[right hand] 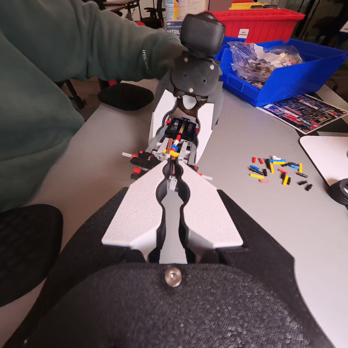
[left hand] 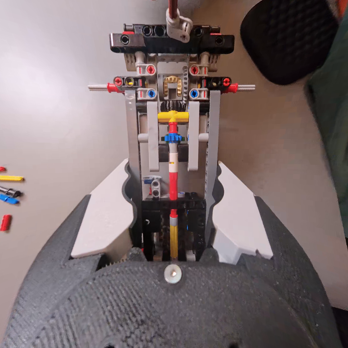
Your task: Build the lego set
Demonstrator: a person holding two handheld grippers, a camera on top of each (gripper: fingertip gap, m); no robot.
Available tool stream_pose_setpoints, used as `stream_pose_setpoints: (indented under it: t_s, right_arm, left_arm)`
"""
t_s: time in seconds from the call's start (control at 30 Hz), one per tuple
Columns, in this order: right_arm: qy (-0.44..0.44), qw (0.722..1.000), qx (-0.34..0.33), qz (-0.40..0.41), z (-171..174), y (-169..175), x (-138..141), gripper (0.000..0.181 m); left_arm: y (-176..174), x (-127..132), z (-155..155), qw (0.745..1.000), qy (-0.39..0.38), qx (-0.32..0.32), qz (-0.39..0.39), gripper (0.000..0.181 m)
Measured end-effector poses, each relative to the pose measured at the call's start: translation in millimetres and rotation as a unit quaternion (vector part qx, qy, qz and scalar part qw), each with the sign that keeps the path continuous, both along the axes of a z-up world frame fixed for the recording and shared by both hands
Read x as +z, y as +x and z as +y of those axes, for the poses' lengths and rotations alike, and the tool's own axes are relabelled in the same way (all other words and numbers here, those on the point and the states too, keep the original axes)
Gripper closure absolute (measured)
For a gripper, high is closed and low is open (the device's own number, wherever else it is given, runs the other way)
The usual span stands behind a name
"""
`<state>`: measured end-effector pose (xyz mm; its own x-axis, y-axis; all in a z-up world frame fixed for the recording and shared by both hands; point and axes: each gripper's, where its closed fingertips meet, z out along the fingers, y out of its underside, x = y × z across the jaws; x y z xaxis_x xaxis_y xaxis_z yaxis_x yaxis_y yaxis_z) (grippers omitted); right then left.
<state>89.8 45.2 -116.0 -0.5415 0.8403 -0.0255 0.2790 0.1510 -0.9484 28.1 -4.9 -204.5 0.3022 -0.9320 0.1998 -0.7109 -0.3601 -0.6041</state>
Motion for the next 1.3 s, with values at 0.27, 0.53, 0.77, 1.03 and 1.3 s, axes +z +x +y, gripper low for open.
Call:
stream_pose_setpoints:
  t_s: [0.27,0.53,0.77,1.03,1.3]
  right_arm:
    - [-0.040,0.998,0.043,-0.026,-31,11,22,0.181]
    - [-0.056,0.994,0.074,-0.052,-50,19,27,0.181]
    - [-0.065,0.993,0.076,-0.057,-52,17,25,0.181]
    - [-0.084,0.992,0.073,-0.051,-49,15,27,0.181]
    - [-0.103,0.993,0.049,-0.022,-42,8,37,0.181]
  left_arm:
    - [30,18,-17,0.994,-0.018,-0.039,-0.099,0.095]
    - [38,25,-27,0.989,-0.015,-0.050,-0.140,0.095]
    - [39,24,-30,0.988,-0.015,-0.054,-0.146,0.095]
    - [38,26,-28,0.987,-0.011,-0.048,-0.153,0.095]
    - [38,33,-23,0.982,0.010,-0.026,-0.184,0.095]
